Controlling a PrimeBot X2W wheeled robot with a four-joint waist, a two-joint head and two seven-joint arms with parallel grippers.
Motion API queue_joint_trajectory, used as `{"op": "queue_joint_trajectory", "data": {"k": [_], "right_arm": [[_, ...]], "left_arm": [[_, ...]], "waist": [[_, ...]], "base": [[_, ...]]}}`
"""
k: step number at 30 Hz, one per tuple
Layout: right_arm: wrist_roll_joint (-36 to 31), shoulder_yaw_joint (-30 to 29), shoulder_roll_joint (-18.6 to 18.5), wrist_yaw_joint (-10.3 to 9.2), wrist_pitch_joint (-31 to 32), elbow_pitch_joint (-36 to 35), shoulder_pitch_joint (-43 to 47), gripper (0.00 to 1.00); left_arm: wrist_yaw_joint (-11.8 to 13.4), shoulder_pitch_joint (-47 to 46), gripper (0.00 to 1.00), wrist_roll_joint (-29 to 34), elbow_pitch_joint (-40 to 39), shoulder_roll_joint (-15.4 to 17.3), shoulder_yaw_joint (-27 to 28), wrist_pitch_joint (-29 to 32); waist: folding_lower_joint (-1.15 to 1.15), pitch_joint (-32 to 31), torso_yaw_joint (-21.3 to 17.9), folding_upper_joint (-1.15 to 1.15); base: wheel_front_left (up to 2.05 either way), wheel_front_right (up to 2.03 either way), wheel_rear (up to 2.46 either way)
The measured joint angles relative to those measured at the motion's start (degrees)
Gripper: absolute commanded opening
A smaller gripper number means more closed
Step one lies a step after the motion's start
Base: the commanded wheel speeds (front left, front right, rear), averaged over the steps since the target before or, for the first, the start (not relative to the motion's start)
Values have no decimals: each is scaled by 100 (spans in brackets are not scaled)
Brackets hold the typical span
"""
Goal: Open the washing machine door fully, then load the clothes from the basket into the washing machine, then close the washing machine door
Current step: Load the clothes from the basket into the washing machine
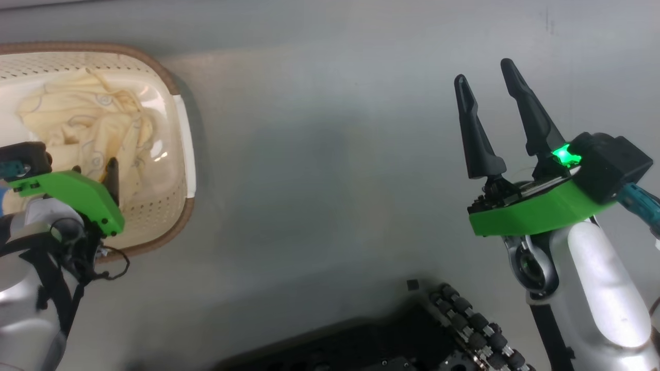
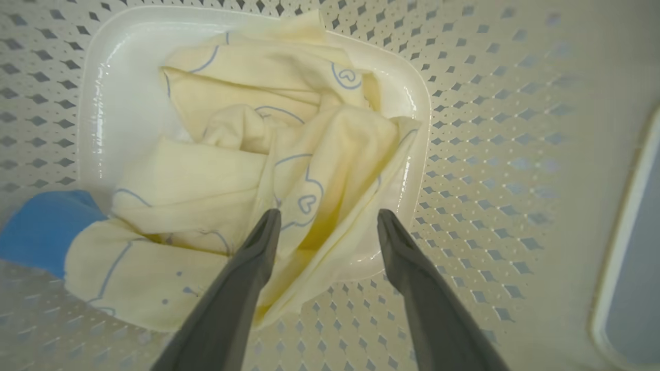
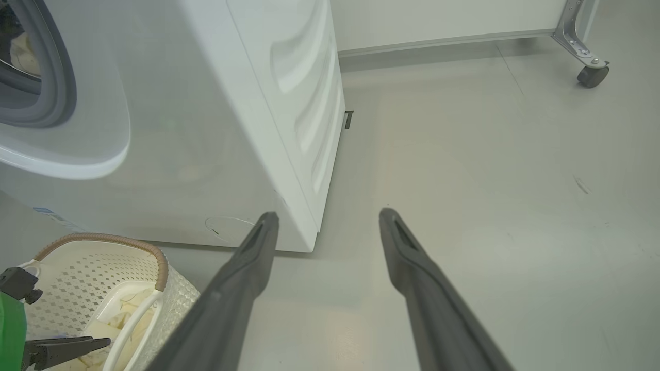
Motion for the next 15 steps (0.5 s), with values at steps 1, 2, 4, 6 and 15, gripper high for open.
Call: {"op": "queue_joint_trajectory", "data": {"k": [1,2,4,6,15], "right_arm": [[24,7,0,0,-1,-14,-8,100],[46,10,0,0,-16,-22,-13,100],[92,19,0,0,-41,-59,-12,100],[135,31,0,0,-41,-122,-12,100],[229,112,0,0,-42,-343,-8,100]], "left_arm": [[0,-34,100,-59,1,32,-44,2],[0,-79,100,-134,2,64,-85,51],[-1,-181,100,-264,3,129,-137,93],[-1,-281,100,-356,16,209,-185,93],[-1,-784,100,-591,470,428,-296,93]], "waist": [[0,72,-38,0],[0,146,-75,0],[0,291,-145,0],[0,428,-211,0],[0,942,-455,0]], "base": [[0,0,0],[0,0,0],[0,0,0],[0,0,0],[0,0,0]]}}
